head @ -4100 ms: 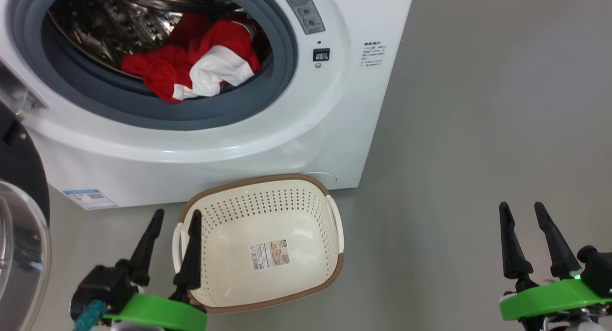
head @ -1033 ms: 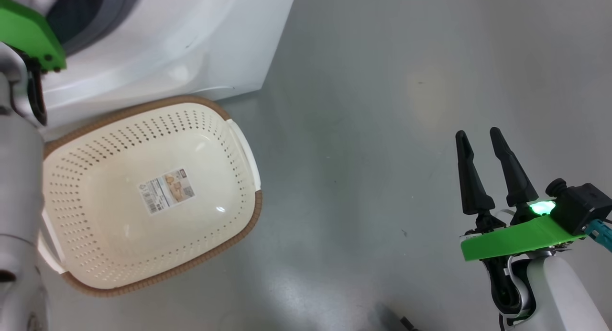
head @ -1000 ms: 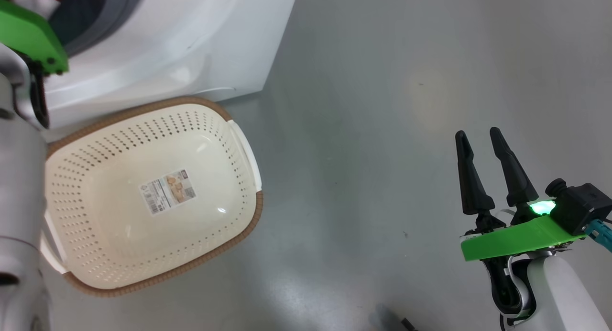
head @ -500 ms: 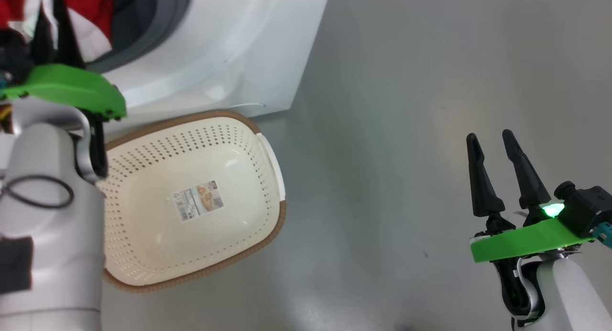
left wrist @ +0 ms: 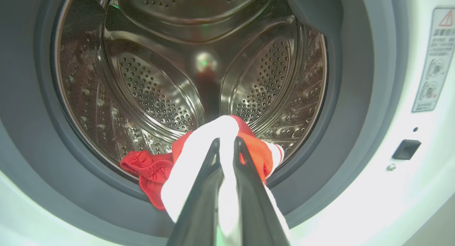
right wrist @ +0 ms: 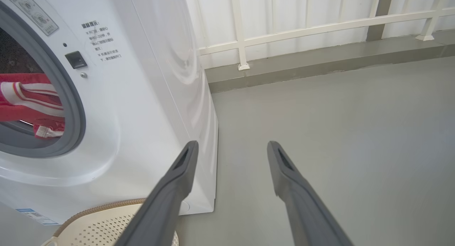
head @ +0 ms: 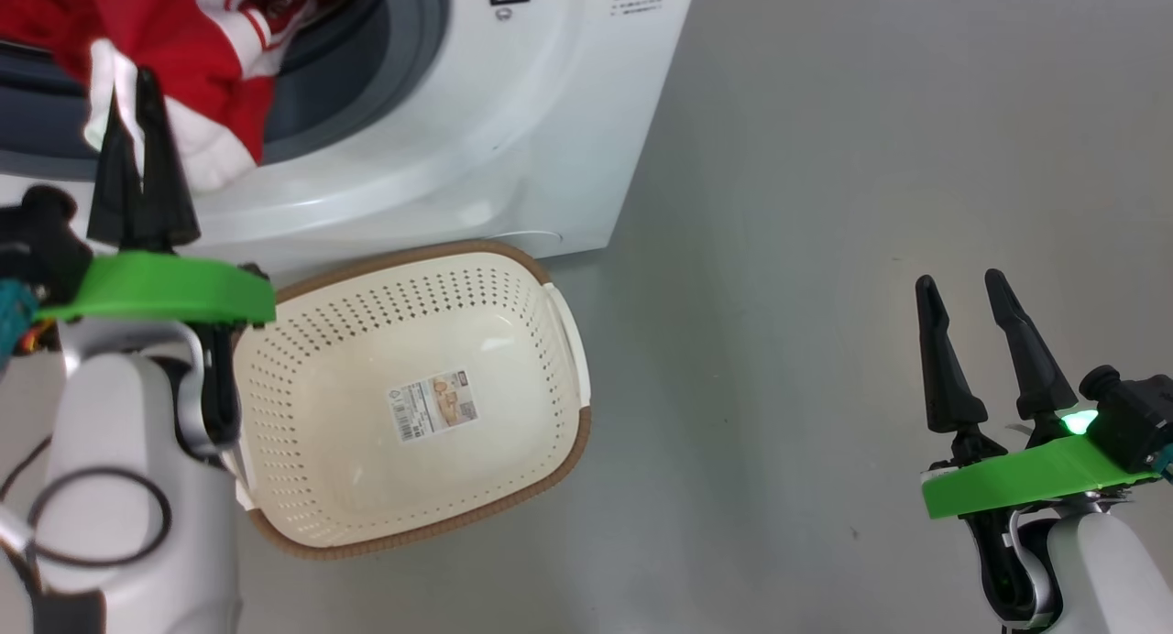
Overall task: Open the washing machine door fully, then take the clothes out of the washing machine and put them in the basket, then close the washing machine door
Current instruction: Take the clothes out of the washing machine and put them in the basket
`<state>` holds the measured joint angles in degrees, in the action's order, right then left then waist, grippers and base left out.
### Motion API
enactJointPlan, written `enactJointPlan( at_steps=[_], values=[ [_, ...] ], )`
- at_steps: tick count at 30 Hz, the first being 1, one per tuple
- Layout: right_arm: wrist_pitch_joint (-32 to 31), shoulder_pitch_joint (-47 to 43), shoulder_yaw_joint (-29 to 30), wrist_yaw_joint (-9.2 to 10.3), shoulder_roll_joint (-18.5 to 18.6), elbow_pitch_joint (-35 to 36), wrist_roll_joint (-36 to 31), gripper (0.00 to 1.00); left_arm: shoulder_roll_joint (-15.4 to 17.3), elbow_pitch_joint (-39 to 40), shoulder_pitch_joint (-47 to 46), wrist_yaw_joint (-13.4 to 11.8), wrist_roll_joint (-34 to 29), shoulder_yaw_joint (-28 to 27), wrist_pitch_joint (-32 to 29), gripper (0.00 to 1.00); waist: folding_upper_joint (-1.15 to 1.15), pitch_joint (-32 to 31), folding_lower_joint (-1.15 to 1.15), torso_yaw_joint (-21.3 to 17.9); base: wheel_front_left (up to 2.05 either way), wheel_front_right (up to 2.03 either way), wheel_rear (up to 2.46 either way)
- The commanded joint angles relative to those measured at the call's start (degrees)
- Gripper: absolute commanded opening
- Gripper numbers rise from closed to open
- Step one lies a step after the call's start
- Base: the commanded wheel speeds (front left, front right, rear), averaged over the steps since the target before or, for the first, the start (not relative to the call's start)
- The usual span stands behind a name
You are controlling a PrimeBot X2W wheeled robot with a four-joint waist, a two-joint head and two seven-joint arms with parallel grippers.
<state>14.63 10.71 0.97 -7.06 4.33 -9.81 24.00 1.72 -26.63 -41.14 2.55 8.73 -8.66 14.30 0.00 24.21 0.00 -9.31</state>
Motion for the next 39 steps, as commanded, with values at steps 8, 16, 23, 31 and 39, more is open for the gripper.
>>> enactJointPlan(
  at_steps=[8,16,23,31,39],
  values=[
    [0.4,-1.7,-0.6,-0.43,1.2,1.6,-0.9,1.00,1.2,11.6,6.1,-1.1,2.4,1.4,0.7,0.00,0.00,-0.9,0.00,1.5,0.00,0.00,0.00],
    [0.4,-1.6,-0.4,-0.43,1.2,1.8,-0.9,1.00,1.2,23.9,9.3,-3.7,4.0,4.3,0.7,0.00,0.00,-0.7,0.00,1.8,0.00,0.00,0.00],
    [0.4,-1.3,-0.4,-0.43,1.2,1.9,-0.9,1.00,1.2,35.6,11.4,-6.1,3.1,7.2,0.7,0.00,0.00,-0.4,0.00,1.7,0.00,0.00,0.00],
    [0.4,-1.1,-0.8,-0.43,1.0,1.7,-0.8,1.00,1.2,30.8,14.4,-6.7,4.4,9.3,0.7,0.00,0.00,-0.1,0.00,1.7,0.00,0.00,0.00],
    [0.4,-0.9,-1.3,-0.43,0.7,1.6,-0.6,1.00,1.2,20.6,17.5,-5.8,6.5,10.2,0.7,0.00,0.00,0.5,0.00,1.2,0.00,0.00,0.00]
  ],
)
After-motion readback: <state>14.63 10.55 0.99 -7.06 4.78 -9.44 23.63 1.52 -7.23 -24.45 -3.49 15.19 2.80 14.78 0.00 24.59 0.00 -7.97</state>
